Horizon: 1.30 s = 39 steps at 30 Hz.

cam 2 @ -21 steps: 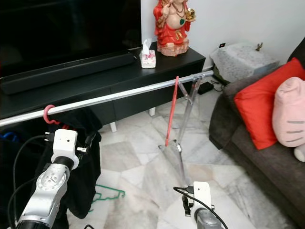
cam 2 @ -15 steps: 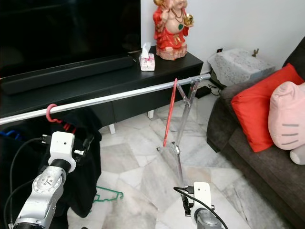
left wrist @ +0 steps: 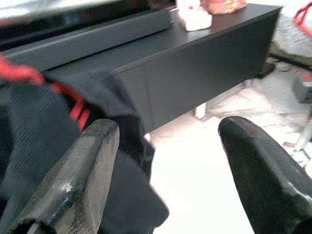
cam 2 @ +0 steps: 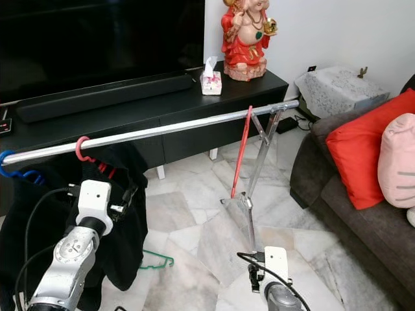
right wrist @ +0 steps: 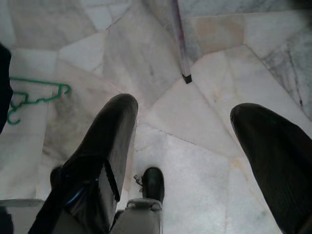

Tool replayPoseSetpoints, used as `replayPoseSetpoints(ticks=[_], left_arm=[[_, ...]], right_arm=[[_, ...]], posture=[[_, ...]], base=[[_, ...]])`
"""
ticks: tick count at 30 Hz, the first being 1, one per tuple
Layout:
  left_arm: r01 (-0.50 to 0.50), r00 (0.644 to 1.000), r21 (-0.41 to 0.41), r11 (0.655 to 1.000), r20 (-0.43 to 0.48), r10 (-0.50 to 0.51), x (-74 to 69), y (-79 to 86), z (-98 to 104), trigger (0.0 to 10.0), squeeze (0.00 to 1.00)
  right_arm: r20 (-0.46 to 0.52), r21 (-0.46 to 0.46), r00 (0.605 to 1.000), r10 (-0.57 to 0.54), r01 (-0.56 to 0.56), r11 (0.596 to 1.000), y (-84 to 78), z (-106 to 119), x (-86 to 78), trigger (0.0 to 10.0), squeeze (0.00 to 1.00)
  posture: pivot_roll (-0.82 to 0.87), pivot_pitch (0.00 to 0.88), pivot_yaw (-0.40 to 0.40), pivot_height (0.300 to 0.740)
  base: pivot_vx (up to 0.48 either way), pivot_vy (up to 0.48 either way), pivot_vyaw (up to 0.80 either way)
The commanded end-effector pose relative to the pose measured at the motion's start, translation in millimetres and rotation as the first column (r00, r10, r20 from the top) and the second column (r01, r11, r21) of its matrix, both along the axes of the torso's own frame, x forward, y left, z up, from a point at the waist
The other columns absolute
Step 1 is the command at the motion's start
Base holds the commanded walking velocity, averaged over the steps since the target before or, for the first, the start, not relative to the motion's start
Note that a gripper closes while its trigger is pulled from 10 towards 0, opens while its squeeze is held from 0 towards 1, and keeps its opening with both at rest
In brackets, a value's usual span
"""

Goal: Hang hanger

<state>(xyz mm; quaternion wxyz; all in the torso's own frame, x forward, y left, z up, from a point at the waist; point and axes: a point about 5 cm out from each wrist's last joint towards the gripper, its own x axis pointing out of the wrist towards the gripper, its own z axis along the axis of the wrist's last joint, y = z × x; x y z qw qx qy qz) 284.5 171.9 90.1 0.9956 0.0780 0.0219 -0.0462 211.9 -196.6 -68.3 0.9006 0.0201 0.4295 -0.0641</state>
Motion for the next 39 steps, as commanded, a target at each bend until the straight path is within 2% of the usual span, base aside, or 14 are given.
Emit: replayPoseSetpoints(ticks=[1, 10, 17, 25, 30, 31, 33, 35, 39], left_arm=[[0.006, 1.000, 0.007, 1.000, 0.030, -0.006, 0.7, 1.1, 7, 10.0, 0.00], [0.017, 0.999, 0.004, 1.000, 0.031, -0.017, 0.1, -2.3, 7, 10.0, 0.00], [0.044, 0.998, 0.003, 0.999, 0.048, -0.044, 0.2, -4.9, 14, 10.0, 0.00], [0.098, 0.994, 0.019, 0.995, 0.041, -0.099, -4.6, -6.4, 24, 10.0, 0.00], [0.197, 0.980, -0.026, 0.980, 0.020, -0.197, -11.3, -8.5, 34, 10.0, 0.00], [0.239, 0.971, -0.010, 0.971, 0.007, -0.239, -13.6, -9.0, 36, 10.0, 0.00], [0.257, 0.967, 0.007, 0.967, -0.005, -0.257, -15.1, -7.4, 38, 10.0, 0.00], [0.227, 0.974, 0.065, 0.972, -0.030, -0.225, -13.3, -0.4, 38, 10.0, 0.00], [0.178, 0.983, 0.104, 0.979, -0.063, -0.172, -10.7, 9.2, 39, 10.0, 0.00]], right_arm=[[0.000, 0.014, 1.000, -0.008, 0.008, 1.000, 3.5, -1, -0.7, 10.0, 0.00], [0.010, 0.008, 1.000, -0.006, 0.006, 1.000, 3.4, 0, 0.2, 10.0, 0.00], [0.011, 0.009, 1.000, -0.005, 0.005, 1.000, 3.2, 0, 0.4, 10.0, 0.00], [0.013, 0.009, 1.000, -0.005, 0.005, 1.000, 2.9, 0, 0.5, 10.0, 0.00], [0.013, 0.007, 1.000, -0.002, 0.002, 1.000, 2.5, 0, 0.7, 10.0, 0.00], [0.014, 0.008, 1.000, -0.002, 0.002, 1.000, 2.3, 0, 0.9, 10.0, 0.00], [0.015, 0.008, 1.000, -0.001, 0.001, 1.000, 2.3, 0, 0.9, 10.0, 0.00], [0.016, 0.010, 1.000, -0.001, 0.000, 1.000, 2.4, 0, 1.0, 10.0, 0.00], [0.016, 0.011, 1.000, 0.001, -0.002, 1.000, 2.6, 0, 0.9, 10.0, 0.00]], posture=[[-0.03, 0.031, -0.051, 0.740], [-0.03, 0.034, -0.050, 0.740], [-0.02, 0.034, -0.050, 0.740], [-0.02, 0.035, -0.050, 0.740], [-0.02, 0.037, -0.052, 0.740], [-0.02, 0.037, -0.052, 0.740], [-0.02, 0.037, -0.052, 0.740], [-0.02, 0.035, -0.051, 0.740], [-0.02, 0.032, -0.052, 0.740]], base=[[0.000, 0.428, 0.00], [0.000, 0.352, 0.00], [0.000, 0.000, 0.00], [0.000, 0.000, 0.00], [0.000, 0.000, 0.00], [0.000, 0.000, 0.00], [0.000, 0.000, 0.00], [0.000, 0.000, 0.00], [0.000, 0.000, 0.00]])
